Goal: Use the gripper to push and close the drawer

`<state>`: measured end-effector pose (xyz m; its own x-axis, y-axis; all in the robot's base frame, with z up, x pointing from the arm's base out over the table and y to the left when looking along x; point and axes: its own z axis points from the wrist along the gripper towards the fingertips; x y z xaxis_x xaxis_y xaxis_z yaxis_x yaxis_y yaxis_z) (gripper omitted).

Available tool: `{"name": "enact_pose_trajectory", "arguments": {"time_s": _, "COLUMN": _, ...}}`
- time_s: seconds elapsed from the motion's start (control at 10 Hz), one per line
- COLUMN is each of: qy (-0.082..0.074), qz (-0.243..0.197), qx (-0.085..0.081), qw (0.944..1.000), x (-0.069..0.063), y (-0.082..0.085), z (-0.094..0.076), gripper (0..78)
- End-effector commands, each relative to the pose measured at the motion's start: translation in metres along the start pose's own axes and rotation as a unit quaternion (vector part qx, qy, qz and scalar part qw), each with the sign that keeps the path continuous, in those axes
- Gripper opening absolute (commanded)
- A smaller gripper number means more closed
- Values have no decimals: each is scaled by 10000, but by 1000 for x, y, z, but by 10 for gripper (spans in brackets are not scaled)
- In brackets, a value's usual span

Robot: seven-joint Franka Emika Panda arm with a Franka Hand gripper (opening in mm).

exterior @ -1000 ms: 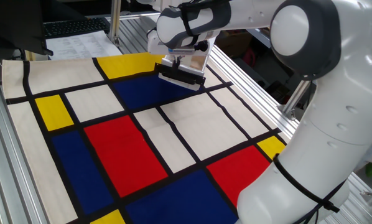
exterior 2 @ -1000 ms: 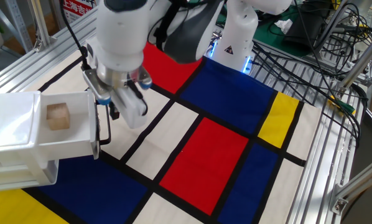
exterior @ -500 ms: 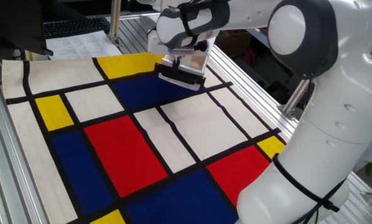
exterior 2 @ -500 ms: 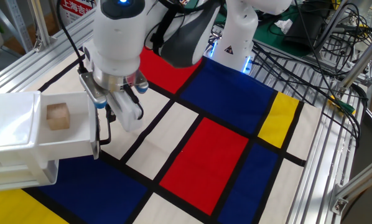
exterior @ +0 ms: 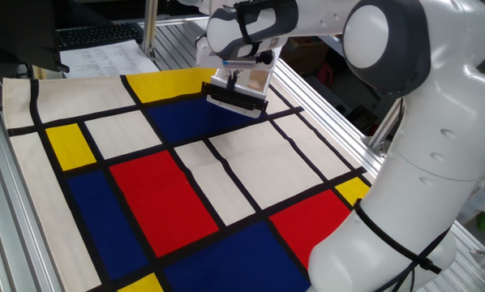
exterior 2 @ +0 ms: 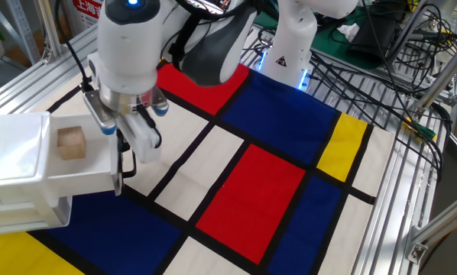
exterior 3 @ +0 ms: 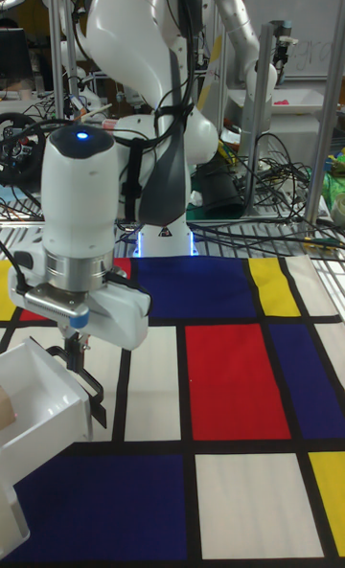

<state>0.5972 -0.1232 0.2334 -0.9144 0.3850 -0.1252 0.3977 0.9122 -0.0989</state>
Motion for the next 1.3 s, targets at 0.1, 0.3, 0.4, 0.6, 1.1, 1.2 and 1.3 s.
{"name": "enact_pose_trajectory", "arguments": {"time_s": 0.1, "qy": -19, "qz": 0, "qx": -2, "qw": 10000, "x": -6, "y": -3, "z": -1, "gripper": 0}}
{"name": "enact_pose_trajectory", "arguments": {"time_s": 0.3, "qy": -19, "qz": -15, "qx": 0, "qw": 10000, "x": -12, "y": -6, "z": -2, "gripper": 0}}
{"name": "enact_pose_trajectory", "arguments": {"time_s": 0.4, "qy": -17, "qz": -38, "qx": -3, "qw": 10000, "x": -15, "y": -9, "z": -1, "gripper": 0}}
{"name": "enact_pose_trajectory", "arguments": {"time_s": 0.6, "qy": -32, "qz": -54, "qx": -6, "qw": 10000, "x": -21, "y": -12, "z": 4, "gripper": 0}}
{"name": "enact_pose_trajectory", "arguments": {"time_s": 1.1, "qy": -46, "qz": -19, "qx": 11, "qw": 10000, "x": -31, "y": -16, "z": 8, "gripper": 0}}
{"name": "enact_pose_trajectory", "arguments": {"time_s": 1.2, "qy": -45, "qz": -33, "qx": 11, "qw": 10000, "x": -34, "y": -17, "z": 7, "gripper": 0}}
{"name": "enact_pose_trajectory", "arguments": {"time_s": 1.3, "qy": -45, "qz": -36, "qx": 11, "qw": 10000, "x": -35, "y": -17, "z": 7, "gripper": 0}}
